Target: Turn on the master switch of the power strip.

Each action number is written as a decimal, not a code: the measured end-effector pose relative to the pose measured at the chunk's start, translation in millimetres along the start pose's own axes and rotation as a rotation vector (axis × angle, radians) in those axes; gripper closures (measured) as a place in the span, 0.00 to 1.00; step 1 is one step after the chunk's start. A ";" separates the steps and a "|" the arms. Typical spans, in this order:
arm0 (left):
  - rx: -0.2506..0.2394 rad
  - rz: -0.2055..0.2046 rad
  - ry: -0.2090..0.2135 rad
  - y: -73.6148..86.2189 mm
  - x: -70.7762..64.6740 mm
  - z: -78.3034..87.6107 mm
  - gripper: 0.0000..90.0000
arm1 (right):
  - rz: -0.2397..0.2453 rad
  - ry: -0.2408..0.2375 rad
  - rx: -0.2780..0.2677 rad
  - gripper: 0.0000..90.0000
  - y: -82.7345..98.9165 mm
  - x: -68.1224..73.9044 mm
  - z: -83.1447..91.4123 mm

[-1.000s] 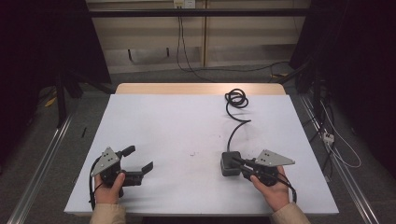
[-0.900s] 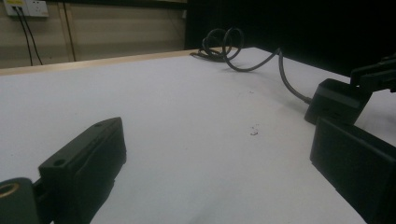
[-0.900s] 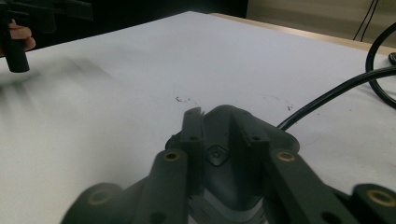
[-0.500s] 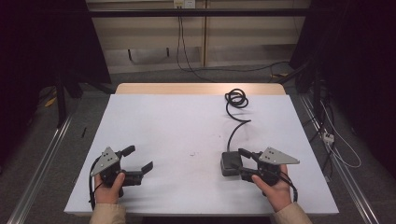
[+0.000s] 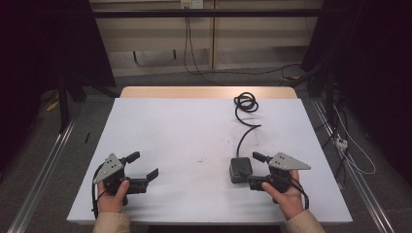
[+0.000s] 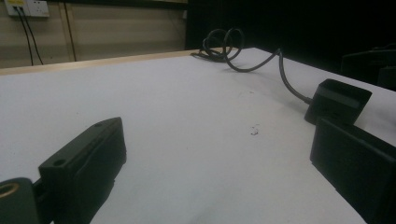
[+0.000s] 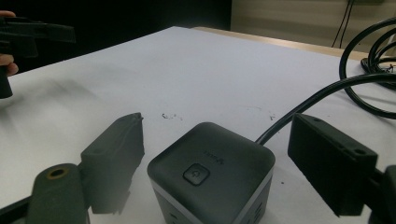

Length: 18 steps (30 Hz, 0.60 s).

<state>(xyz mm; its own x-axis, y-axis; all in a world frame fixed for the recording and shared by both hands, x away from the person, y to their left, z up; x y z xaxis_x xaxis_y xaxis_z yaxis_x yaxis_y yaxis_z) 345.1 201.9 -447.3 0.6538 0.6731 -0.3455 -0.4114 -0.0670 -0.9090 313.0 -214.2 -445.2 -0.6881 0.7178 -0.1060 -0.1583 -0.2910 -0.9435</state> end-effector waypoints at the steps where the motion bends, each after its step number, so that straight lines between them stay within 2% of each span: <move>1: 0.000 0.000 0.000 -0.1 0.1 -0.1 0.04 | 0.000 0.000 0.001 0.18 0.4 0.1 0.0; 18: 0.004 0.005 0.002 -0.1 -0.6 -2.6 0.04 | 0.014 0.011 0.004 0.13 6.7 -3.6 13.2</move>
<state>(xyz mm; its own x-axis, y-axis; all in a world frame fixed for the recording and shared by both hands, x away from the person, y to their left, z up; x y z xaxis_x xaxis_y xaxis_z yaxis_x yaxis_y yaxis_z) 346.4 199.6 -447.6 0.6531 0.6710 -0.3511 -0.4174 -0.0679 -0.9062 305.1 -227.1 -447.0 -0.6825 0.7206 -0.1224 -0.1519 -0.3036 -0.9406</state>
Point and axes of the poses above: each handheld gripper's, and its own axes: z roughly backward along the jaws, y roughly out of its underside, x roughly to its left, the point moved 3 cm from there along -z, roughly forward along the jaws, and after that the axes turned 13 degrees about z, right-handed, at the moved point
